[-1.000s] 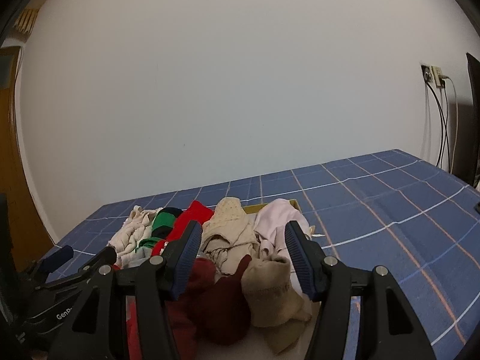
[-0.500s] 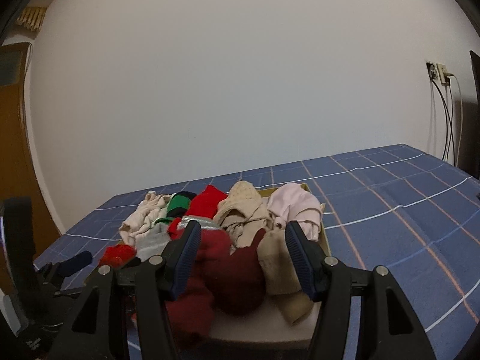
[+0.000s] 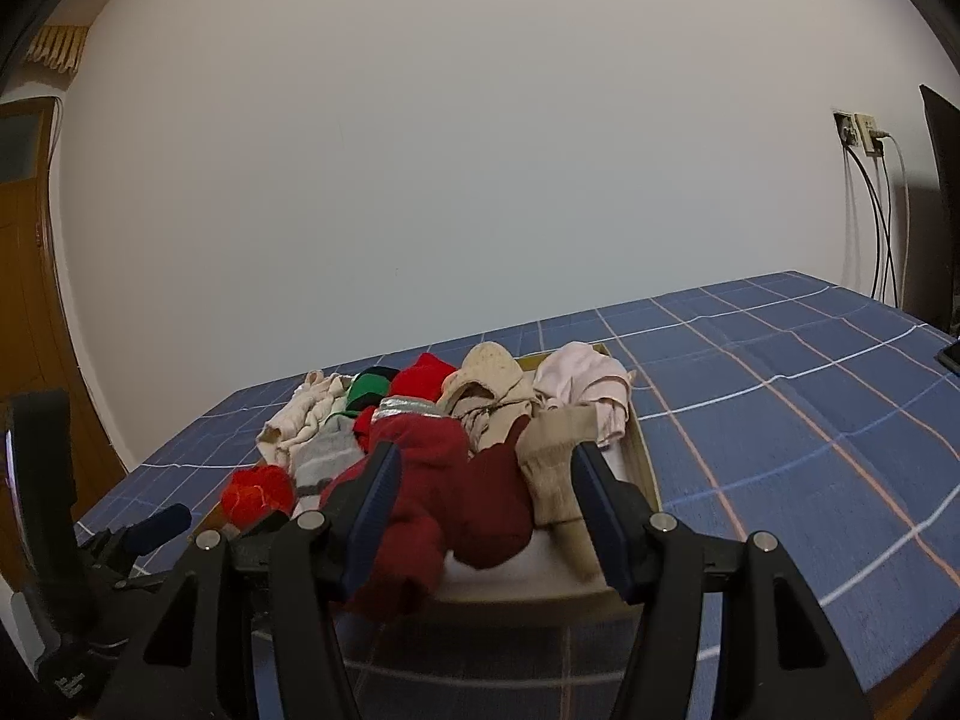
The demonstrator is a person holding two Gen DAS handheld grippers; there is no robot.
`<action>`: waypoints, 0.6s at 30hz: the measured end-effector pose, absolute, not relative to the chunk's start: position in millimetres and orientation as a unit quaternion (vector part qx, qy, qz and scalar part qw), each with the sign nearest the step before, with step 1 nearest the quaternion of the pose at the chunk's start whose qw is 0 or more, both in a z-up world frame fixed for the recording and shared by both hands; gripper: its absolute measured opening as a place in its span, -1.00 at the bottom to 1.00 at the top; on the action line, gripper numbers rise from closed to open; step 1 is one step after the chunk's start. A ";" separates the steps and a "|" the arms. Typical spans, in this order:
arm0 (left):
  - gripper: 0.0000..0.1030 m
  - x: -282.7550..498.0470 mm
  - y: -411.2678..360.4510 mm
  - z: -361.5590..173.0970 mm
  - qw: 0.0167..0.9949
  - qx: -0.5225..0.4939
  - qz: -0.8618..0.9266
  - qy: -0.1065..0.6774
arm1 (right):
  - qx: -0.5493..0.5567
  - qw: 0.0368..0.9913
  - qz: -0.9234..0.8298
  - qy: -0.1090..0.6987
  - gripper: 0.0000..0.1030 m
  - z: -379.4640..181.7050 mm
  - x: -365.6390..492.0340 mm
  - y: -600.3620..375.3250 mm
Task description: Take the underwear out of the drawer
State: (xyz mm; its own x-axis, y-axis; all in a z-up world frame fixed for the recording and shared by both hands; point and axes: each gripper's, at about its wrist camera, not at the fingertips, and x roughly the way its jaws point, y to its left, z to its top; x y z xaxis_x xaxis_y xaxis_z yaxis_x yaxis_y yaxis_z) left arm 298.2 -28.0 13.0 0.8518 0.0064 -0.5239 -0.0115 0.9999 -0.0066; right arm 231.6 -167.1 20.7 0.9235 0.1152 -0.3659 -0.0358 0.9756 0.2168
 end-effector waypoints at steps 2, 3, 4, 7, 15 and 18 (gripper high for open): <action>0.86 292.8 -28.1 13.9 0.961 -0.007 0.003 0.276 | 0.104 0.975 0.037 0.194 0.19 21.9 227.1 -166.3; 0.86 288.1 -28.5 14.8 0.961 -0.009 0.000 0.277 | 0.106 0.974 0.035 0.196 0.19 22.7 223.4 -165.9; 0.86 285.0 -28.4 15.3 0.961 -0.011 -0.002 0.278 | 0.107 0.974 0.035 0.195 0.19 23.1 220.3 -165.7; 0.86 271.2 -30.4 17.2 0.960 -0.009 -0.008 0.278 | 0.108 0.975 0.033 0.194 0.19 25.0 207.6 -164.0; 0.86 236.4 -31.4 21.0 0.964 0.001 -0.011 0.266 | 0.112 0.974 0.038 0.194 0.19 26.5 181.4 -160.4; 0.86 221.5 -29.5 25.1 0.964 -0.003 -0.012 0.265 | 0.111 0.975 0.037 0.189 0.19 32.1 166.5 -159.8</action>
